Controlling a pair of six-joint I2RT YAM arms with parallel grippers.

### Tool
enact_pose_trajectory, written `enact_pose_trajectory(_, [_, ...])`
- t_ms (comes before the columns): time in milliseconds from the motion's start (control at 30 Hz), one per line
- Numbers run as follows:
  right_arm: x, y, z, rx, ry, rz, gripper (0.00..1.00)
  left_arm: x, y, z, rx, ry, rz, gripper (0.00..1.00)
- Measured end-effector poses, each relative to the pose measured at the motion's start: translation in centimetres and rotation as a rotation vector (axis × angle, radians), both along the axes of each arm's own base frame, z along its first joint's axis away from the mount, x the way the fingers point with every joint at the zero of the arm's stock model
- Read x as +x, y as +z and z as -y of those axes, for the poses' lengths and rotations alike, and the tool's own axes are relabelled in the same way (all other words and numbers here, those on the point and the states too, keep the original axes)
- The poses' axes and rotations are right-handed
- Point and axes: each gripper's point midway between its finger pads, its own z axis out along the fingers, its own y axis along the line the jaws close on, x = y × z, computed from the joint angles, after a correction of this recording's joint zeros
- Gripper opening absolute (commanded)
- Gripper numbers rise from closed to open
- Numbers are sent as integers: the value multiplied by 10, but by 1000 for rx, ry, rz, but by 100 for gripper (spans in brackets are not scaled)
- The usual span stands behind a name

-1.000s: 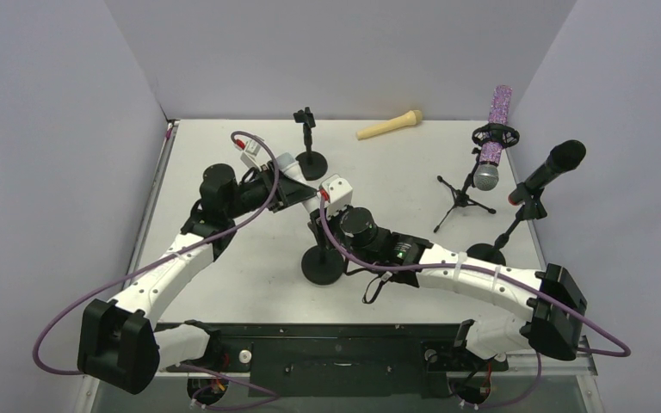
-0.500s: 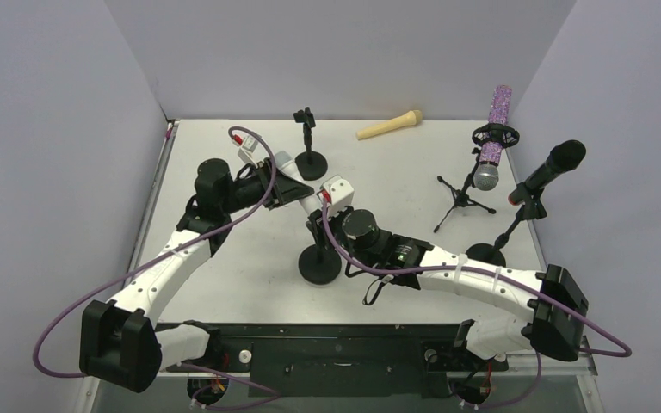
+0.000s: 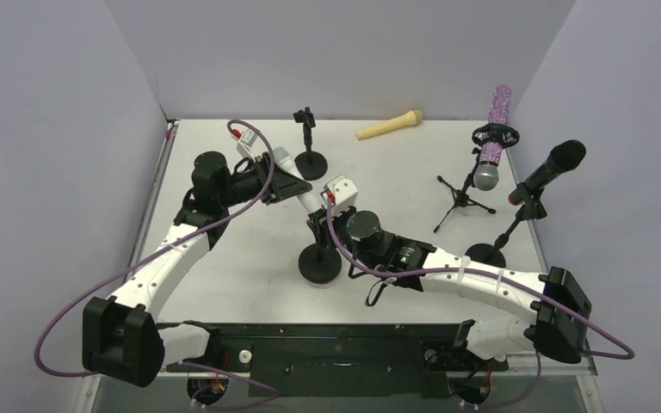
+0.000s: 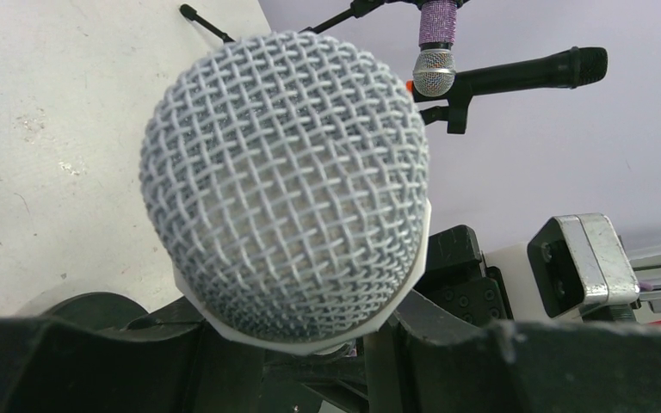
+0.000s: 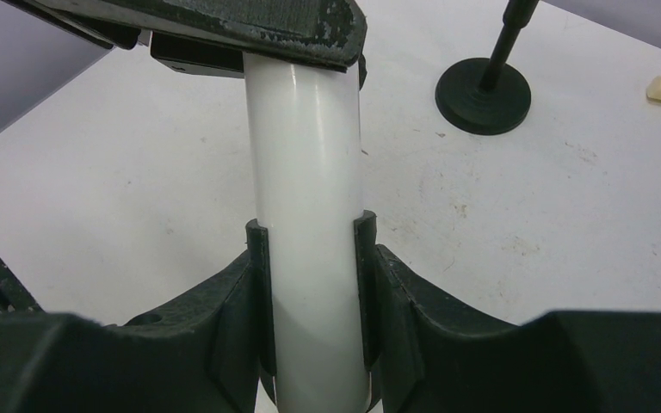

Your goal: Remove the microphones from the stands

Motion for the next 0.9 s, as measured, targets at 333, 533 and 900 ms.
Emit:
enact_pose_trajectory(333, [-1, 2, 0, 15, 1, 7, 13, 4, 6, -9, -1, 2, 0, 0])
enact_pose_trajectory(533, [-1, 0, 1, 15, 1, 7, 12, 7, 8, -12, 0, 9, 1, 0])
enact_pose_trajectory(900, [-13, -29, 28, -85, -28, -47, 12, 75, 69, -82, -21, 358, 227, 0])
